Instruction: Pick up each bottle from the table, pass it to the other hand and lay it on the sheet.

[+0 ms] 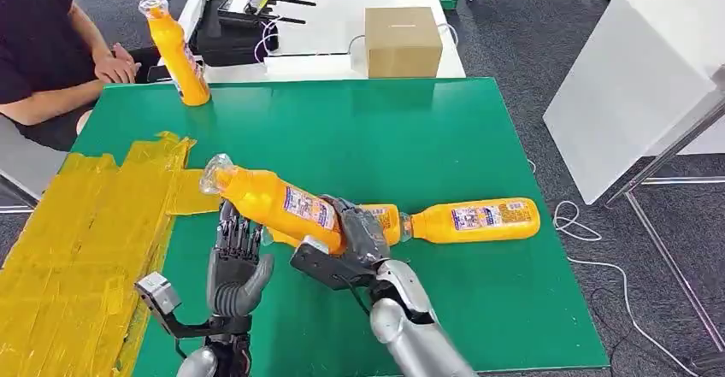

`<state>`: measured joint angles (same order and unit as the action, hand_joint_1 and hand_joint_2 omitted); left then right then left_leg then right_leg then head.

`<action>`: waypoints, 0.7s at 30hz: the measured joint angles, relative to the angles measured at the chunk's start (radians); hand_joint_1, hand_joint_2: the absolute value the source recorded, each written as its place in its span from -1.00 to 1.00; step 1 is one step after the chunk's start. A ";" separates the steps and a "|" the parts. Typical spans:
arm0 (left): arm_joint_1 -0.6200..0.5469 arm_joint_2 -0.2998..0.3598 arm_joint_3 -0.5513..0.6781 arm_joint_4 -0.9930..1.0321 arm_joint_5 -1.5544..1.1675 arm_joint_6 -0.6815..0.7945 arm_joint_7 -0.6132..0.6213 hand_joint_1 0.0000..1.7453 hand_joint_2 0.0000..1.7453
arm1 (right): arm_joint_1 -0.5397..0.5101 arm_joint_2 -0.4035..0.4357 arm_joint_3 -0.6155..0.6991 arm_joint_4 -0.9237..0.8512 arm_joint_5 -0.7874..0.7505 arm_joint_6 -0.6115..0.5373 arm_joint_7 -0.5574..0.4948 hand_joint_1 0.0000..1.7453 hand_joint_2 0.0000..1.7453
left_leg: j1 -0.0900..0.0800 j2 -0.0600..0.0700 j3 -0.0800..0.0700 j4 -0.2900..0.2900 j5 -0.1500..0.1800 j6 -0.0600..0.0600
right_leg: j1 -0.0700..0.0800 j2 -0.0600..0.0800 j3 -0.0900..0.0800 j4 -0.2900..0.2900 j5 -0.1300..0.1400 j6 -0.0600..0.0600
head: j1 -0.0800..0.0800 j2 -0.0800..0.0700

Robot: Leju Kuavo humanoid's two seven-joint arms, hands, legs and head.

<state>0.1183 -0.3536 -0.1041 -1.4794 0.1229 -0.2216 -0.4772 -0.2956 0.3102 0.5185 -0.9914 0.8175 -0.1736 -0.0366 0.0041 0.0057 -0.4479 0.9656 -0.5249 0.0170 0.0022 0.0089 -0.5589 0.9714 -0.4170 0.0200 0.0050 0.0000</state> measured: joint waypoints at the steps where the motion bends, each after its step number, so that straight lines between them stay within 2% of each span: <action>1: 0.002 0.000 0.003 -0.002 0.006 0.002 -0.002 -1.00 1.00 | 0.003 0.005 0.011 0.003 0.011 0.000 0.000 1.00 1.00 | 0.000 0.000 0.000 0.000 0.000 0.000 | 0.000 0.000 0.000 0.000 0.000 0.000 | 0.000 0.000; 6: 0.019 0.000 0.047 -0.016 0.036 0.000 -0.005 -1.00 1.00 | 0.045 0.019 0.129 0.004 0.053 0.015 -0.004 1.00 1.00 | 0.000 0.000 -0.001 0.000 0.000 0.000 | 0.001 0.000 -0.001 0.000 0.000 0.000 | 0.000 0.000; 10: 0.029 0.000 0.083 -0.016 0.047 -0.019 -0.007 -1.00 1.00 | 0.038 0.005 0.227 0.010 0.027 0.042 -0.042 1.00 1.00 | 0.000 0.000 -0.002 0.000 0.000 0.000 | 0.000 0.000 -0.003 0.000 0.000 0.000 | 0.000 0.000; 17: 0.047 0.000 0.117 -0.018 0.048 -0.031 -0.008 -1.00 1.00 | 0.024 0.001 0.272 0.027 0.010 0.042 -0.044 0.90 1.00 | 0.000 0.000 -0.001 0.000 0.000 0.000 | 0.000 0.000 -0.003 0.000 0.000 0.000 | 0.001 0.000; 20: 0.053 0.000 0.128 -0.018 0.054 -0.029 -0.016 -1.00 1.00 | 0.019 -0.002 0.293 0.032 0.010 0.056 -0.063 0.80 1.00 | 0.000 0.001 -0.001 0.000 0.000 0.000 | 0.000 0.000 -0.003 0.000 0.000 0.000 | 0.000 0.000; 21: 0.055 0.000 0.137 -0.018 0.058 -0.029 -0.019 0.84 1.00 | 0.014 -0.004 0.304 0.034 0.010 0.060 -0.070 0.78 1.00 | 0.000 0.001 -0.001 0.000 0.000 0.000 | 0.000 0.000 -0.003 0.000 0.000 0.000 | 0.001 0.000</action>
<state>0.1738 -0.3536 0.0325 -1.4977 0.1812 -0.2510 -0.4963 -0.2811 0.3059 0.8229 -0.9579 0.8278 -0.1137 -0.1065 0.0040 0.0063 -0.4493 0.9655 -0.5249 0.0168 0.0025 0.0090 -0.5618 0.9715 -0.4171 0.0200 0.0057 0.0000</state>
